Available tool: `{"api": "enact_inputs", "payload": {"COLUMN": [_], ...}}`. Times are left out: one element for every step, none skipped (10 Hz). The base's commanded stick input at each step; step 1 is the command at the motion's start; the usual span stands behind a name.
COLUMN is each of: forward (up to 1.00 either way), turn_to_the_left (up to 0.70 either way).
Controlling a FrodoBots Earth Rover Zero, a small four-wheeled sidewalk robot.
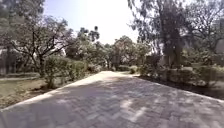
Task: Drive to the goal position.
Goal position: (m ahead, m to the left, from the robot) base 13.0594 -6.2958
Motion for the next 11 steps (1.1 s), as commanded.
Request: {"api": "enact_inputs", "payload": {"forward": [0.3, 0.3, 0.3, 0.3, 0.3, 0.3, 0.3, 0.3, 0.3, 0.3, 0.3], "turn_to_the_left": [0.0, 0.0, 0.0, 0.0, 0.0, 0.0, 0.0, 0.0, 0.0, 0.0, 0.0]}}
